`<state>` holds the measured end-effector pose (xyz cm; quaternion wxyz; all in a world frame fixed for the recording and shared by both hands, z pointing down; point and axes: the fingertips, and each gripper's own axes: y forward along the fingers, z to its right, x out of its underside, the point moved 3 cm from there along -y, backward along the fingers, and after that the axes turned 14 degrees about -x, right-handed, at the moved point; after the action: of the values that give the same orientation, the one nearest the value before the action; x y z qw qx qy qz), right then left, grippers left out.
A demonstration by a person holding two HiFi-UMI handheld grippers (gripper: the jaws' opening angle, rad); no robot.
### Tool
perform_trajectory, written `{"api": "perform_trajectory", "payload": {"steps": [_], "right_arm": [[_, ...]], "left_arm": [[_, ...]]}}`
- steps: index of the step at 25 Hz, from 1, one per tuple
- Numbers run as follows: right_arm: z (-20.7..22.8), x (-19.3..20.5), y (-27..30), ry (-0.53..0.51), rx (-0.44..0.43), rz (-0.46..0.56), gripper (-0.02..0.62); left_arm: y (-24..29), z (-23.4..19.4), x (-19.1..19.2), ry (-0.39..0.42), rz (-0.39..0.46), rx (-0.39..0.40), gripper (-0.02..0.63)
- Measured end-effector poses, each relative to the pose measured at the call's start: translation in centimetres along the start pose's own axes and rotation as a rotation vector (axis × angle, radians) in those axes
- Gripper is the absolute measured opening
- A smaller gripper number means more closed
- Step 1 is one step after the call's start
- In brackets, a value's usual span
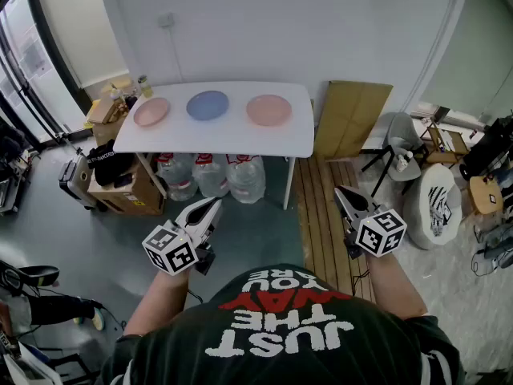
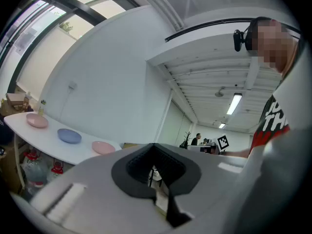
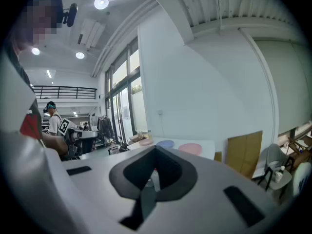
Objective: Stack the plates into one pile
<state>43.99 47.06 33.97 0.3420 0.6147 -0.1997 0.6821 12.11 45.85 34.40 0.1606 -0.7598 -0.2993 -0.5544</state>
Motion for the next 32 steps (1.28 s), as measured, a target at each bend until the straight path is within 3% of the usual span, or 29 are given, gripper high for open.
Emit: {"api": "perform_trajectory", "payload": {"steps": [18, 32], "right_arm": [[0.2, -1.1, 0.0, -0.002, -0.053, 0.015, -0.003], [5.9, -0.1, -4.0, 0.01, -0.152, -0.016, -0.002]], "left_arm": [[0.8, 0.1, -0.2, -0.006, 0.003, -0.019, 0.0], [5.3, 6.2, 1.9, -0.027, 0.018, -0.087, 0.0]]}}
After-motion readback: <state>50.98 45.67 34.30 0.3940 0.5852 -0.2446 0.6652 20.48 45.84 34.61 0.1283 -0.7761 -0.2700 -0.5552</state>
